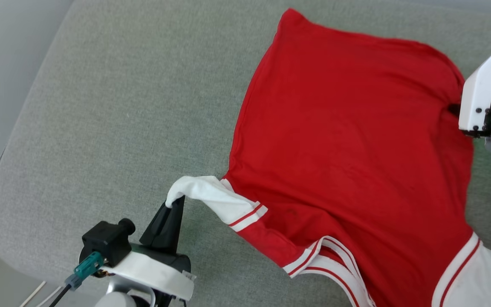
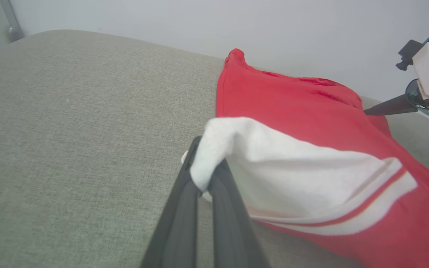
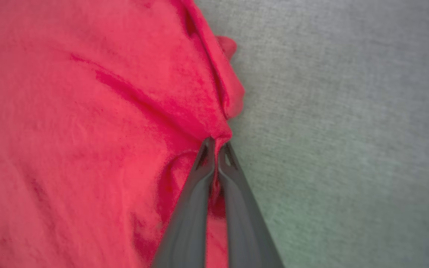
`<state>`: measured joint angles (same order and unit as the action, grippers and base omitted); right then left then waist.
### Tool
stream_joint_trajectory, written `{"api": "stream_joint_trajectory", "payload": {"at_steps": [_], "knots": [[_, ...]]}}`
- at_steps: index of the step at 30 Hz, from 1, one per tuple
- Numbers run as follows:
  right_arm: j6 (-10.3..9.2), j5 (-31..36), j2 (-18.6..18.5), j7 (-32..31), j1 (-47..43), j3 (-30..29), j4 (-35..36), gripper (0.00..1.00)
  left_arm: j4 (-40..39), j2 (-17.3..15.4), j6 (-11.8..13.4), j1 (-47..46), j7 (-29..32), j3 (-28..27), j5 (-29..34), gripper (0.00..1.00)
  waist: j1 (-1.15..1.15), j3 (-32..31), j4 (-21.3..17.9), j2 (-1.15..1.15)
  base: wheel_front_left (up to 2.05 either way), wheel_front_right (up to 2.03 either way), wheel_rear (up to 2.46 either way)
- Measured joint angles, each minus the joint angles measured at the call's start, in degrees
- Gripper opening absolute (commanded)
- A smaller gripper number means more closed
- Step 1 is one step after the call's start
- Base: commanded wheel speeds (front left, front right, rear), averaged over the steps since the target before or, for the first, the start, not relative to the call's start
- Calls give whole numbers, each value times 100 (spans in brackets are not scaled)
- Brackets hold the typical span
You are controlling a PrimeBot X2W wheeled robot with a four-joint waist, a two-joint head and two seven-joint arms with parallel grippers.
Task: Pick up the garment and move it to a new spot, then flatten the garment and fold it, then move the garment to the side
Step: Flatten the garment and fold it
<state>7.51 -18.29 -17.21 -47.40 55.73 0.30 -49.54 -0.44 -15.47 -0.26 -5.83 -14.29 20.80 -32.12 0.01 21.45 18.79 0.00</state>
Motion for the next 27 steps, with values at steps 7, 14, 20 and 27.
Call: {"api": "stream_joint_trajectory", "payload": {"at_steps": [7,14,20,27], "knots": [[0,-247,-313,121,-517,555,350,0,178,-163,188,457,56,-166,-113,0,0,-696,-242,0,0,0,0],[0,-683,-636,123,-1635,779,1366,0,174,-376,410,912,163,-427,-268,0,-1,-1267,-832,0,0,0,0],[0,-828,-731,52,-3264,338,2529,0,96,-554,584,1296,301,-633,-403,0,-1,-1572,-1473,0,0,0,0],[0,-613,-182,-119,-5159,-431,3706,0,81,-722,650,1391,457,-738,-493,0,-1,-1715,-2058,0,0,0,0]]}}
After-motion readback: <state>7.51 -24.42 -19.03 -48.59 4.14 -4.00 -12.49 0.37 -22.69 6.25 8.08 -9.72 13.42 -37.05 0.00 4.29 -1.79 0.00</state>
